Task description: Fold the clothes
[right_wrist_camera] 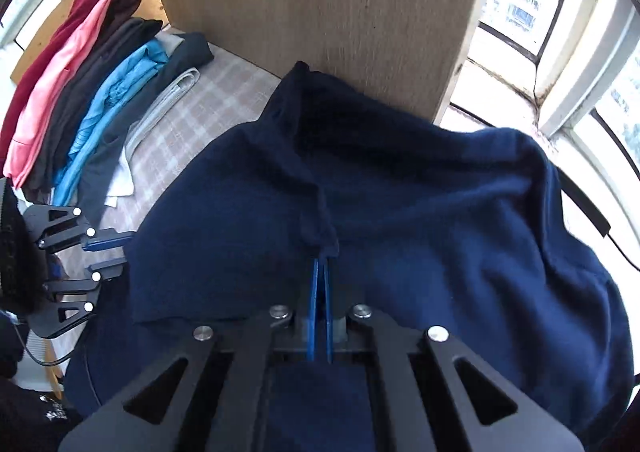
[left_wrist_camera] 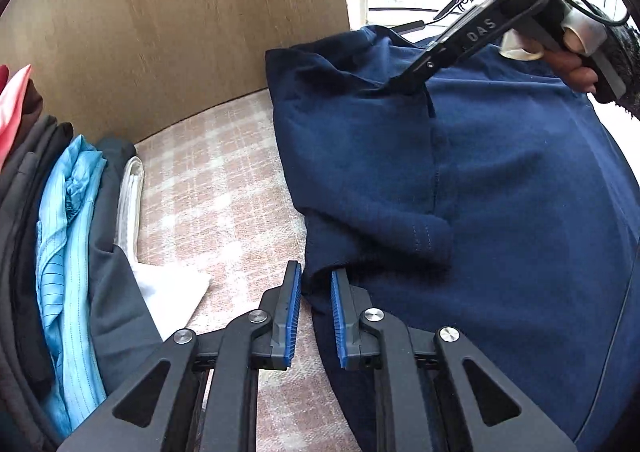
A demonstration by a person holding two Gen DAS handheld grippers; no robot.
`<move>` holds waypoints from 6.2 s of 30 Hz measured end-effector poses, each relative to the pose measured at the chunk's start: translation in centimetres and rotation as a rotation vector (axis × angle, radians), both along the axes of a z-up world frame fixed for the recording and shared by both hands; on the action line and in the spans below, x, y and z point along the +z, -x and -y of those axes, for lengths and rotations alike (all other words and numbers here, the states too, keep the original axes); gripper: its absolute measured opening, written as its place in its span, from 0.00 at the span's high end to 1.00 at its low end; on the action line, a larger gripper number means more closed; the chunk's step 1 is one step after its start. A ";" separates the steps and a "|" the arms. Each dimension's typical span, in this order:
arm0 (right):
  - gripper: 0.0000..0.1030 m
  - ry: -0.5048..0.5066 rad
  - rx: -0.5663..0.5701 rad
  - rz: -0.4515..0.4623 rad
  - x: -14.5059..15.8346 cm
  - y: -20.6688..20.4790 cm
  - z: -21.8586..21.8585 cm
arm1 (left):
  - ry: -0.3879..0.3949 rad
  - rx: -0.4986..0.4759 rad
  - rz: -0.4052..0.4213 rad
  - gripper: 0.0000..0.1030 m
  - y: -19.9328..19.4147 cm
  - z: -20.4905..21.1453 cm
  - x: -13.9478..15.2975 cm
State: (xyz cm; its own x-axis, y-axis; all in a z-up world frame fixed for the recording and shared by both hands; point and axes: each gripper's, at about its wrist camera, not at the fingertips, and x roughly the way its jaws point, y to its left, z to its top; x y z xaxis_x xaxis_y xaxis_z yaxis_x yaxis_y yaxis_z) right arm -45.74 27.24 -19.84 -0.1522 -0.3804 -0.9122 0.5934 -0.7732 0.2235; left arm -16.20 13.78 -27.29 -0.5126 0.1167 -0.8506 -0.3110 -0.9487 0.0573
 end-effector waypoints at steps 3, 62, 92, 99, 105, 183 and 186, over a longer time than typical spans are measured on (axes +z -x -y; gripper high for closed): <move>0.97 0.207 -0.143 0.027 2.1 0.9 -4.6 | -0.017 -0.006 0.000 0.89 -0.4 0.1 0.1; 0.90 0.041 -0.048 -0.020 5.8 2.1 -4.0 | -0.202 0.103 0.074 0.77 -2.6 3.0 7.2; 0.61 0.105 -0.088 -0.049 10.0 -18.6 1.6 | -0.268 0.456 0.305 0.73 -37.9 1.0 1.6; 0.61 0.044 -0.136 -0.002 6.9 -15.7 8.3 | -0.377 0.377 0.255 0.98 -38.6 1.1 2.6; 0.61 -0.051 -0.278 0.099 0.4 -10.3 13.8 | -0.454 0.294 0.202 0.98 -39.2 1.5 4.6; 0.98 0.146 -0.360 0.259 -6.0 -50.2 -5.9 | -0.205 -0.238 0.153 0.99 -40.8 -8.3 5.8; 0.98 0.159 -0.371 0.258 -6.1 -50.4 -6.5 | -0.263 -0.191 0.175 0.99 -40.8 -7.8 5.2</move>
